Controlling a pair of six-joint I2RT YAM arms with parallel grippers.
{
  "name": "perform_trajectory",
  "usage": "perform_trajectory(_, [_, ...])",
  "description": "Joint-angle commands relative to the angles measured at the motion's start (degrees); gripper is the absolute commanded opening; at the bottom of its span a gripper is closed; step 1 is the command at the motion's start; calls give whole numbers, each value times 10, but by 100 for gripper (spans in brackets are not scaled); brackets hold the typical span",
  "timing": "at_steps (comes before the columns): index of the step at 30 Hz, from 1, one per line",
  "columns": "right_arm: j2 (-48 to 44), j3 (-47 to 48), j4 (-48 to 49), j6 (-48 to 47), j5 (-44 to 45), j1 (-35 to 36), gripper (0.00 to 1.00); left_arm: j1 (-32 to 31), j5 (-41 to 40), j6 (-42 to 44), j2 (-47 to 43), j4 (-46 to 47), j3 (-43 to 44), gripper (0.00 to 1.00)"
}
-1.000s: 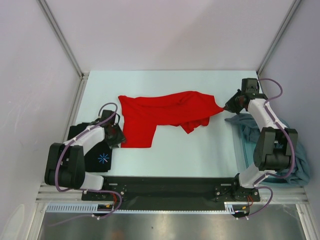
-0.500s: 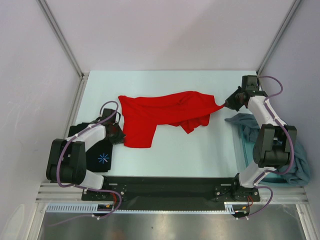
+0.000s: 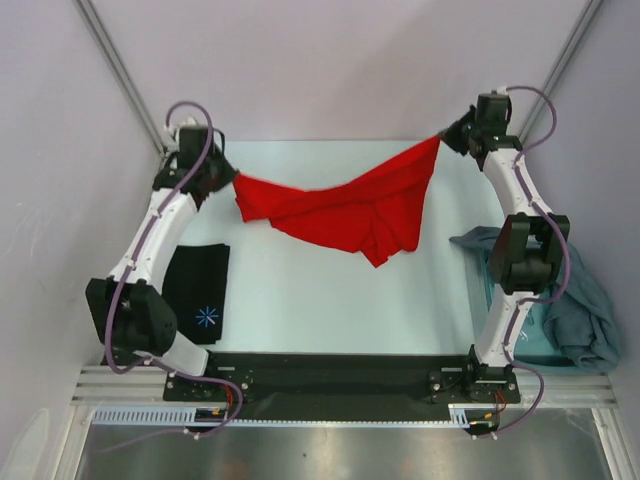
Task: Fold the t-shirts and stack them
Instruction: Flatten the tshirt out
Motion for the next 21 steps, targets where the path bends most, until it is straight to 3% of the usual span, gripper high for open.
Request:
perform_trajectory(1, [35, 118, 89, 3, 17, 7, 0, 5, -67, 41, 41, 19, 139, 0])
perform_trajectory(6, [77, 268, 150, 4, 35, 11, 0, 10, -71, 126, 154, 31, 438, 0])
perform_trajectory(9, [76, 306, 183, 5, 52, 9, 0, 10, -63, 161, 172, 80, 532, 0])
perform_trajectory(14, [61, 366, 245, 13, 70, -3, 0, 10, -57, 201, 140, 241, 550, 0])
perform_trajectory(21, [7, 362, 284, -4, 94, -14, 0, 10, -63, 235, 85, 352, 560, 0])
